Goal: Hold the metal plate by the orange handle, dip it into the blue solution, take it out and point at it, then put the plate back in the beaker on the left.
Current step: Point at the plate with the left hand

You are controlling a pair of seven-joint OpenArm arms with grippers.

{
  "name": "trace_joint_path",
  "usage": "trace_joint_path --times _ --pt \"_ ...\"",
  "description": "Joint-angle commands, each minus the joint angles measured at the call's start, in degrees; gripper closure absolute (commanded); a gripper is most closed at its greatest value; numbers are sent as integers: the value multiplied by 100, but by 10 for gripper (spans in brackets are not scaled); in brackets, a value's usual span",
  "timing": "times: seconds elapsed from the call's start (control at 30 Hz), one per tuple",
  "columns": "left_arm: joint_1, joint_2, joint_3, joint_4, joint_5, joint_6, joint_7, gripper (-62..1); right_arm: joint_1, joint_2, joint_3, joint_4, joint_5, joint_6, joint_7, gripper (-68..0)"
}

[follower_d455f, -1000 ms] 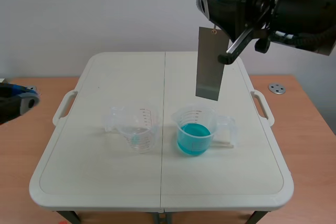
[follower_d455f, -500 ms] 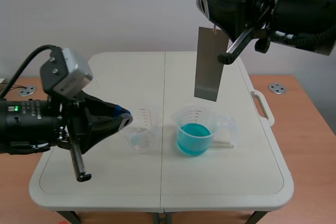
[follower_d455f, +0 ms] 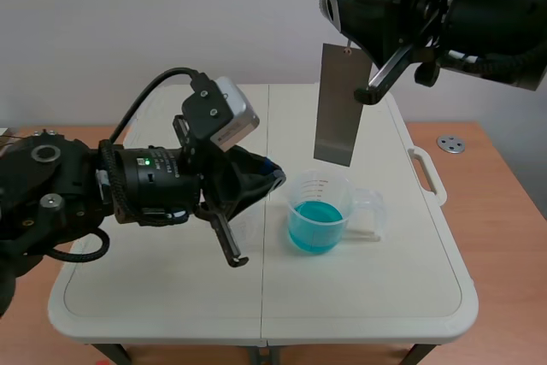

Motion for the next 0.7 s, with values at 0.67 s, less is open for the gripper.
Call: trace_joint_path --times 0.67 --pt "-457 579 83 -697 584 881 -212 -23 68 7 9 94 83 -26 109 -13"
